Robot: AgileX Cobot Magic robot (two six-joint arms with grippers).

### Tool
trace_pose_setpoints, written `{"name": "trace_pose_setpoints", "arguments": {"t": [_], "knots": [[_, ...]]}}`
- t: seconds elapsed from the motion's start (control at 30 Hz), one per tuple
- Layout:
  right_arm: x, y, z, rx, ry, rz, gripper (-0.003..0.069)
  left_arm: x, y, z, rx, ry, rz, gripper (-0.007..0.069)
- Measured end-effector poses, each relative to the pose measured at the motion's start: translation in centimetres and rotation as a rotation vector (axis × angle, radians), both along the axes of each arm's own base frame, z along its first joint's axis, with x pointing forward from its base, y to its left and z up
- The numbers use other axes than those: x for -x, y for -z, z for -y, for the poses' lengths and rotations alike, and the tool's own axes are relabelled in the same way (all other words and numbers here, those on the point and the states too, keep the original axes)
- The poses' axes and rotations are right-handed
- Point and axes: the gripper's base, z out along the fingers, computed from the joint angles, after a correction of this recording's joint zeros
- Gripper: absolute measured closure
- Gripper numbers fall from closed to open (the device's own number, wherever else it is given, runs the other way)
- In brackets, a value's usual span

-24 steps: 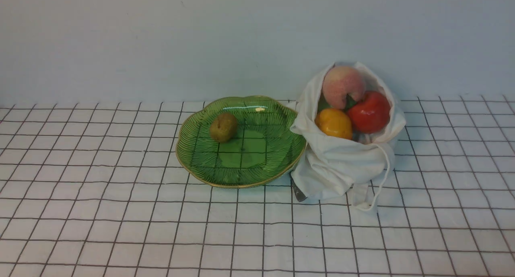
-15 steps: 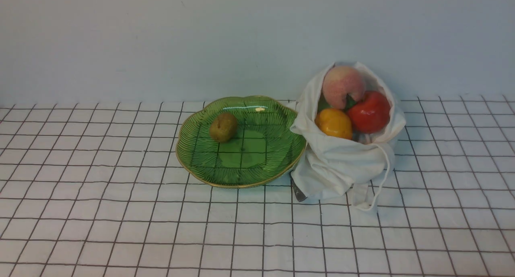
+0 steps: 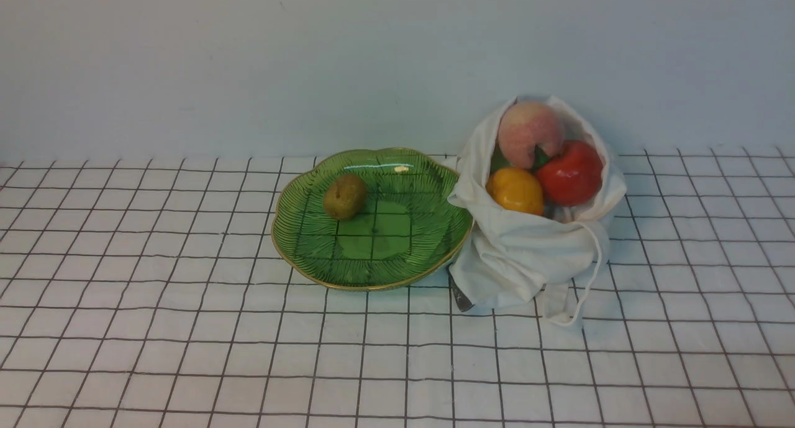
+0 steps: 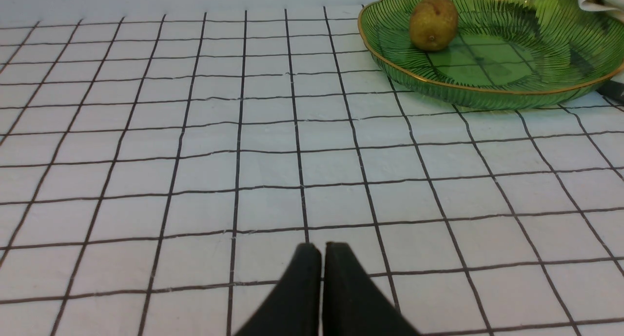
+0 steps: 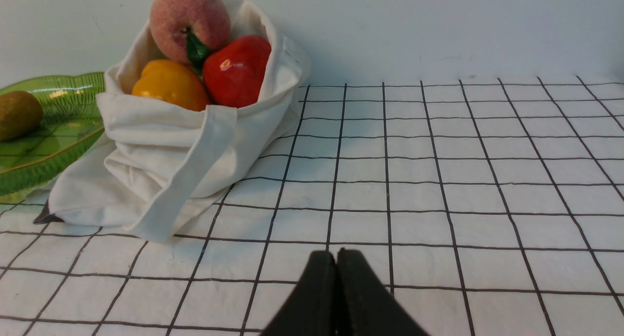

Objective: Take the fruit out of the bag on the white checkered tablecloth and place them on the plate.
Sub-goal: 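Reach into the cloth bag and grasp the peach with the right gripper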

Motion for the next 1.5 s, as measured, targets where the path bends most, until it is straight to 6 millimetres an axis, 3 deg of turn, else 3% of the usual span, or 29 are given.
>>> {"name": "trace_pose_setpoints", "arguments": {"t": [0.83,0.97,1.2,1.33,1.5], "knots": [[0.0,0.0,0.0,-0.003,0.0,0.0,0.0673,0.0,0.0,0.0,0.0,0.0,0.0,0.0632],[0.0,-0.1,-0.3,-0.215,0.011,0.017,0.0673,0.0,0.0,0.0,0.0,0.0,0.0,0.0632],[0.0,-0.4,-1.2,-0.896,0.033,-0.025,0.0673,0.0,0.0,0.0,0.0,0.0,0.0,0.0632],[0.0,-0.6,-1.3,-1.02,0.033,-0.022,0.0673,0.0,0.0,0.0,0.0,0.0,0.0,0.0632],[0.0,-0.7,-1.3,-1.028,0.031,-0.022,0.0673,0.0,0.0,0.0,0.0,0.0,0.0,0.0632]]}}
